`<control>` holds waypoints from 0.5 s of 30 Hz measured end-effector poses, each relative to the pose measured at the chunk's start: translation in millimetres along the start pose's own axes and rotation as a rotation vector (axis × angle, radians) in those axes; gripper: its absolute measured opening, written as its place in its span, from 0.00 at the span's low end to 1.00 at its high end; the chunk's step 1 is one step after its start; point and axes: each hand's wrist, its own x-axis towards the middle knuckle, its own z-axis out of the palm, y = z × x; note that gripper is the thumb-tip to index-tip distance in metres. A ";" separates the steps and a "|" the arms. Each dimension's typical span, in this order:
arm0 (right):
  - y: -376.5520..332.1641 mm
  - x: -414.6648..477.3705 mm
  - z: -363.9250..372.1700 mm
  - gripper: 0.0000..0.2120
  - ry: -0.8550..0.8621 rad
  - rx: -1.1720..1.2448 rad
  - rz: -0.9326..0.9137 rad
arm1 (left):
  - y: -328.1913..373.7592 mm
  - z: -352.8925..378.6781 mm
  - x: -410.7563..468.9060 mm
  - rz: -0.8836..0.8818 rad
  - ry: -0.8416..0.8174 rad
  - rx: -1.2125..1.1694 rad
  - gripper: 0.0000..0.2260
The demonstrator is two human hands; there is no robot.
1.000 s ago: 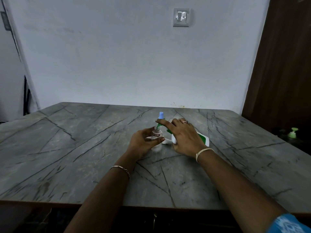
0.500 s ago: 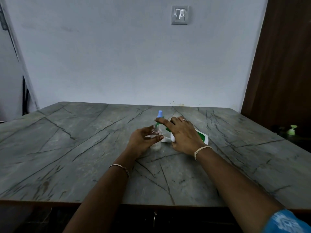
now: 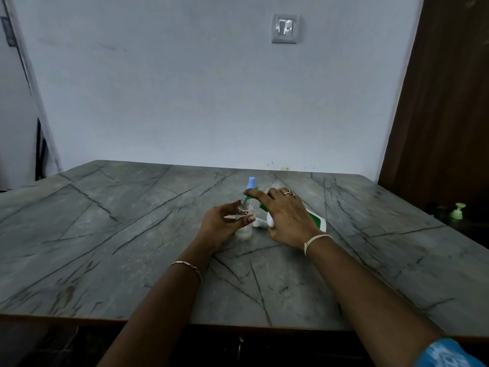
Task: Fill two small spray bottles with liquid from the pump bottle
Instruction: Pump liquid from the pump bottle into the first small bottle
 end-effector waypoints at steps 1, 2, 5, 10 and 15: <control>-0.1 -0.5 -0.2 0.40 -0.006 0.002 -0.001 | -0.3 -0.1 0.0 -0.004 -0.002 -0.006 0.26; -0.3 -0.5 -0.8 0.39 -0.014 0.012 0.000 | 1.0 -0.1 -1.1 -0.005 -0.006 -0.012 0.25; -1.7 2.2 -2.7 0.38 -0.016 0.035 0.010 | 2.6 -0.3 -2.4 -0.004 -0.018 -0.041 0.23; -6.7 6.2 -1.8 0.37 -0.001 0.033 0.011 | 1.1 -0.8 0.0 -0.030 -0.028 -0.068 0.21; -1.4 0.6 -3.0 0.46 -0.023 -0.023 -0.012 | 0.6 -0.6 2.1 -0.062 -0.036 -0.107 0.21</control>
